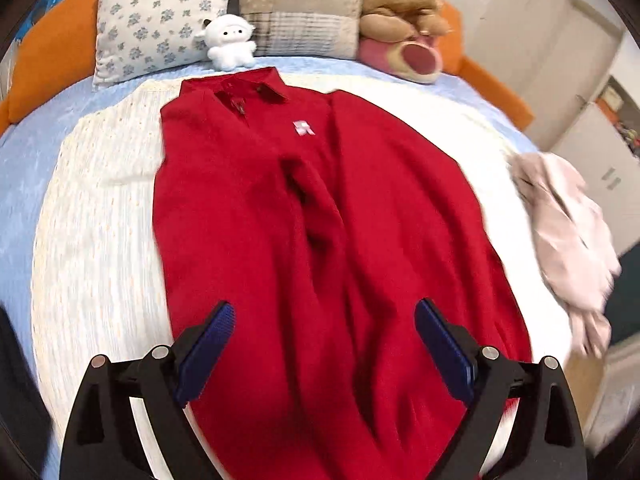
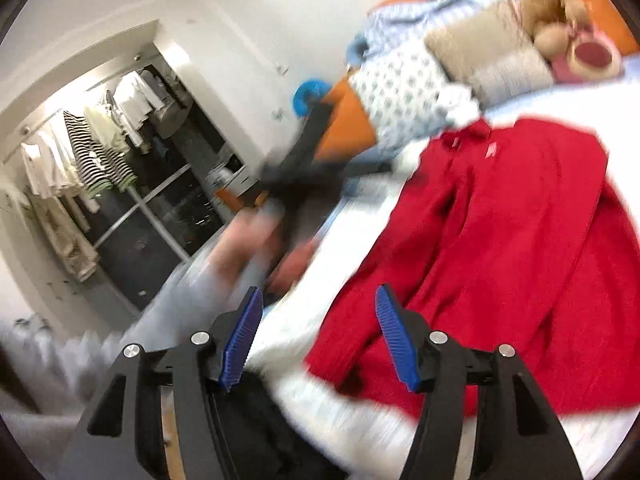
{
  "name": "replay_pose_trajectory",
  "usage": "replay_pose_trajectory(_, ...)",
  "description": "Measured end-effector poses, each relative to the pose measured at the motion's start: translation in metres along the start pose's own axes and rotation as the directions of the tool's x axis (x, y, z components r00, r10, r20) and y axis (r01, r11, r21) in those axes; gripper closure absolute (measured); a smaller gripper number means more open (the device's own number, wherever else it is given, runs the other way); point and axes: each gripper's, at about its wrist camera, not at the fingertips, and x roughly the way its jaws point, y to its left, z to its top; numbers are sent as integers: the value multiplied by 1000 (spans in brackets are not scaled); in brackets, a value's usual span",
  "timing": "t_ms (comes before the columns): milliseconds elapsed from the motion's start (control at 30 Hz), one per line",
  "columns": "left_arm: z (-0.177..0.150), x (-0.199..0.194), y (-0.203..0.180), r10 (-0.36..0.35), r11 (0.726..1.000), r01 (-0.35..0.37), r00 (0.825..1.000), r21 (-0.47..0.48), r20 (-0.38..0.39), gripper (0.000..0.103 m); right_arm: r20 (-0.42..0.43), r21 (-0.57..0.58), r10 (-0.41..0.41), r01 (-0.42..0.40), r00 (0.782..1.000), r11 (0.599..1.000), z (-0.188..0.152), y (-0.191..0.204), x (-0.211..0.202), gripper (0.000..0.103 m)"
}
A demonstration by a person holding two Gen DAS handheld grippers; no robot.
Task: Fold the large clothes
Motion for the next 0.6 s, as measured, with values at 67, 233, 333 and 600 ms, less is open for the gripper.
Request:
replay_pose_trajectory(67, -43, -16, 0, -55, 998, 55, 998, -13, 14, 10, 14, -1, -31, 31, 999, 1000, 22, -7, 8, 46)
replay_pose_trajectory(233, -118, -20, -14, -163, 987, 163, 987, 5, 17, 10, -73, 69, -84, 89, 994, 994, 97, -64, 82, 49)
replay_pose_trajectory(333, -145, -3, -24, -134, 991, 134, 991, 12, 10, 10, -178, 63, -143, 156, 974, 986, 142, -96, 151, 49)
replay_pose_trajectory(600, -179, 6, -27, -110, 993, 105, 991, 59, 79, 10, -324, 12, -260, 279, 909, 960, 215, -160, 311, 49)
